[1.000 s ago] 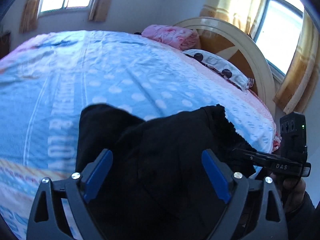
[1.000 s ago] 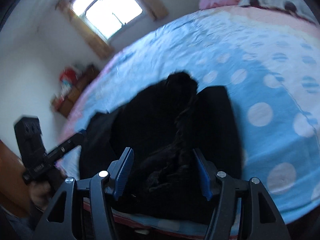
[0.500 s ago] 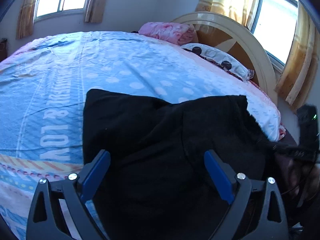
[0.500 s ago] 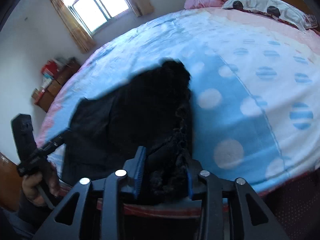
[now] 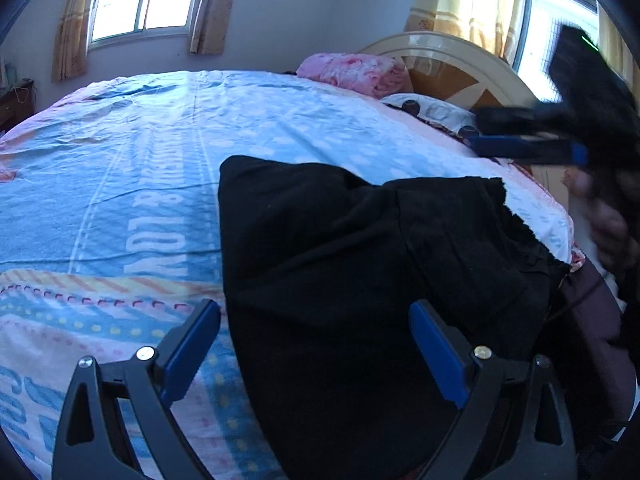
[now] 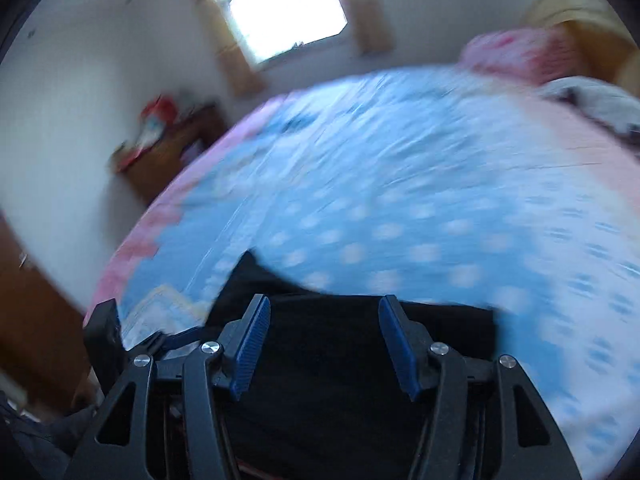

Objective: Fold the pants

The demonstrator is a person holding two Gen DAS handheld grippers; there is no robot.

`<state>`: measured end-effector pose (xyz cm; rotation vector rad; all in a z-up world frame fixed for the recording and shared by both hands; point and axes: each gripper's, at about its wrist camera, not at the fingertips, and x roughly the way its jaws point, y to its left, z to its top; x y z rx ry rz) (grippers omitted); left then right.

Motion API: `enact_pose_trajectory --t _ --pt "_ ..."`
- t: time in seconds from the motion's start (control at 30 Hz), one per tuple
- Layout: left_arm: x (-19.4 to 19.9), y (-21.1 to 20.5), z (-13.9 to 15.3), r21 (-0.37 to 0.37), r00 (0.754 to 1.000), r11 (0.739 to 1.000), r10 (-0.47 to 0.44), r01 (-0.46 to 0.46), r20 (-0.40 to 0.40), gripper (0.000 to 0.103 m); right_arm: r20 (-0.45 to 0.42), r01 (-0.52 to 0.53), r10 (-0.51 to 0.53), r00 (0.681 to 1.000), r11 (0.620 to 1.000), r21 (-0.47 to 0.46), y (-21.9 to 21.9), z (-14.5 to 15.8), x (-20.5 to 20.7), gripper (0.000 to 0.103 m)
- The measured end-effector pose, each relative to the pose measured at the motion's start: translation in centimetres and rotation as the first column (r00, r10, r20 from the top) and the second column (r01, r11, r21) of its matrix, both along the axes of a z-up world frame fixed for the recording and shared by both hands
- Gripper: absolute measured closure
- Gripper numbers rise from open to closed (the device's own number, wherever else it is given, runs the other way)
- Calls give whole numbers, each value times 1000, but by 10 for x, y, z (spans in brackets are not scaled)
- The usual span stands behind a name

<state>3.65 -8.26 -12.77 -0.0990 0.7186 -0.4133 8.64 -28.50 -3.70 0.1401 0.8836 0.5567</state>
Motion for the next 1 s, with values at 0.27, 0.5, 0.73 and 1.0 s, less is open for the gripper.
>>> enact_pose_trajectory --t 0.27,0.5,0.73,1.0 --pt "8 1 -12 31 999 1000 1 0 -32 2 -76 -263 253 964 946 -189 117 -39 57 55" --pt "11 3 -16 21 1000 1000 0 1 -30 0 -51 -316 327 944 846 -430 157 -65 60 91" --pt "12 13 -11 13 999 1000 23 -23 -24 0 -68 -298 294 953 886 -355 146 -74 89 97" --pt "43 37 29 16 996 996 90 -90 28 0 48 -96 107 993 979 -182 55 -16 63 77"
